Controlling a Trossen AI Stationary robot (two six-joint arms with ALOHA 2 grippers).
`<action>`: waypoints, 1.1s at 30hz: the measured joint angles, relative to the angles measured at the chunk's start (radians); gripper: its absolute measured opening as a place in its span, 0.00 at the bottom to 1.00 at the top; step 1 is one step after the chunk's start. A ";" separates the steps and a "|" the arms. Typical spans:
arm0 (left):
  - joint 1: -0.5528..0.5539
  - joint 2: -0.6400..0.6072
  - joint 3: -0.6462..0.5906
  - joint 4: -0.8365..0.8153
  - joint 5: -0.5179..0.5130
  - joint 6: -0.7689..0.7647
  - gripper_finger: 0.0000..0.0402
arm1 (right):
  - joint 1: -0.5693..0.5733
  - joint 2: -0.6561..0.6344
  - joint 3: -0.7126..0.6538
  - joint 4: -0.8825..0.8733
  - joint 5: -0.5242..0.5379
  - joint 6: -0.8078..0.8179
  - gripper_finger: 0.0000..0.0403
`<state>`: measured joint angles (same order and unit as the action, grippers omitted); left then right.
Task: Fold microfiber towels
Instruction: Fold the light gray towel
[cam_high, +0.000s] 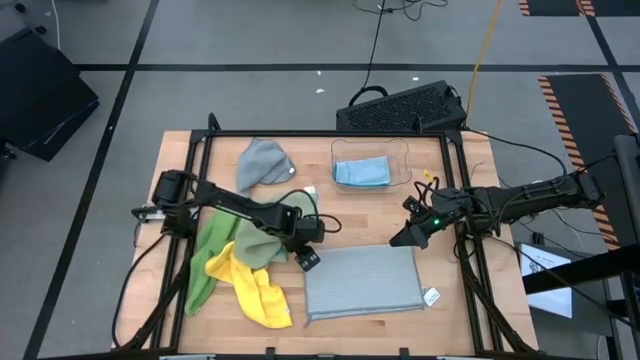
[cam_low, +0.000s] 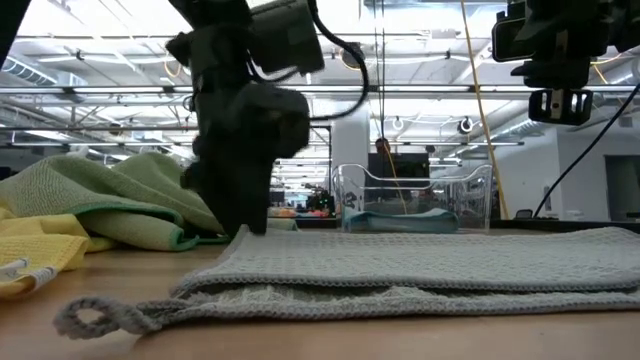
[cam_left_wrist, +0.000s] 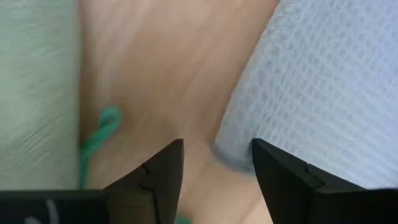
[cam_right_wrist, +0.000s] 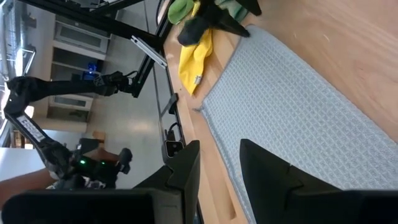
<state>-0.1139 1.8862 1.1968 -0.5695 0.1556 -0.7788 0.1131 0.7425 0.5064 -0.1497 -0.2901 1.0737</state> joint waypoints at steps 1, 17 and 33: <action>0.002 -0.021 0.000 0.001 -0.003 -0.001 0.48 | 0.000 0.000 0.000 0.000 0.000 0.001 0.26; 0.046 -0.013 -0.020 0.042 0.124 0.104 0.43 | 0.000 0.004 -0.008 0.005 0.000 0.000 0.26; -0.063 0.044 -0.018 0.109 -0.055 0.302 0.25 | 0.000 0.005 -0.008 0.004 0.012 0.006 0.26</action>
<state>-0.1771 1.9298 1.1790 -0.4606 0.1003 -0.4769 0.1131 0.7471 0.4988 -0.1459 -0.2782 1.0793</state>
